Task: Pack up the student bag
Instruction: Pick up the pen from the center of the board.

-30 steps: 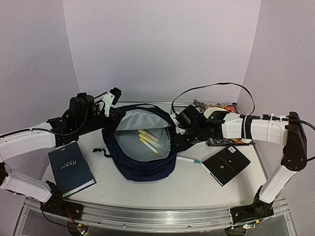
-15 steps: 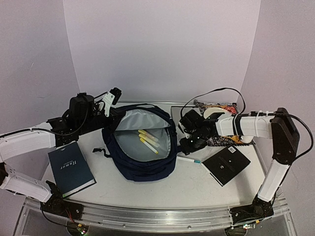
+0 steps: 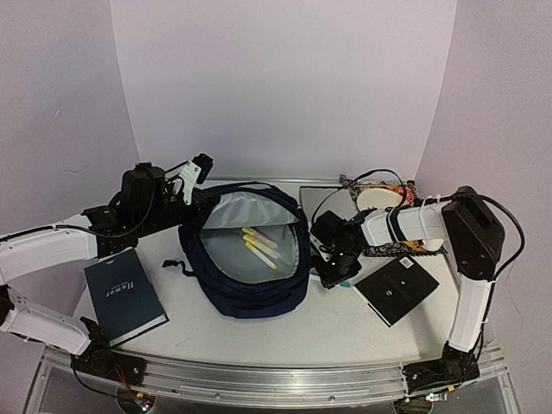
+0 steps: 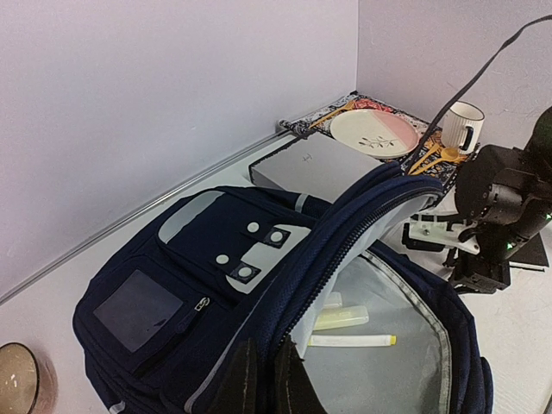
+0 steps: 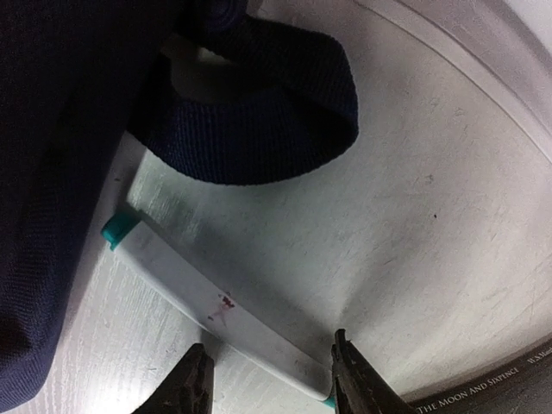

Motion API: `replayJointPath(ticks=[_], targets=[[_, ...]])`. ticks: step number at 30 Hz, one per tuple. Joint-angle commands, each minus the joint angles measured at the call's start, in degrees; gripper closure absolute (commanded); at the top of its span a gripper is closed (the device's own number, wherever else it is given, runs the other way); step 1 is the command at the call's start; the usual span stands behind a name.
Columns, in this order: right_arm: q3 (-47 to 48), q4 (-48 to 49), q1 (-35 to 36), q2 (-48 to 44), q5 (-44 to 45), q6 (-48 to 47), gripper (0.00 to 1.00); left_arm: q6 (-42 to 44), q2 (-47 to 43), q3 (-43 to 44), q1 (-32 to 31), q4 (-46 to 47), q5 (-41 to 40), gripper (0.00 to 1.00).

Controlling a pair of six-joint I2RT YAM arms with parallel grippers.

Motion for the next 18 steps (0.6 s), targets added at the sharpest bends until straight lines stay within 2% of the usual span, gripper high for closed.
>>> replayJointPath(ticks=[1,3,6,9,11,18], targets=[[1.26,-5.68,-0.12,3.07,0.57,-0.5,0.57,-0.26,-1.58,1.33,-0.19,7.52,-1.4,1.0],[1.44,-6.2,-0.15,3.8,0.19,-0.36,0.65,-0.26,-1.64,1.33,-0.23,7.52,-1.25,1.0],[1.8,-7.19,-0.17,3.81,-0.51,0.07,0.84,-0.26,-1.56,1.33,-0.26,7.52,-1.23,1.0],[1.82,-7.9,-0.11,2.44,-1.08,1.02,0.97,-0.3,-1.57,1.32,-0.24,7.55,-1.15,1.0],[1.81,-8.13,-0.16,0.96,-1.92,2.27,1.0,-0.34,-1.55,1.33,-0.17,7.52,-1.09,1.0],[1.63,-7.67,-0.11,-3.77,-6.06,10.42,1.0,-0.77,-1.37,1.42,-0.26,7.52,-0.74,1.0]])
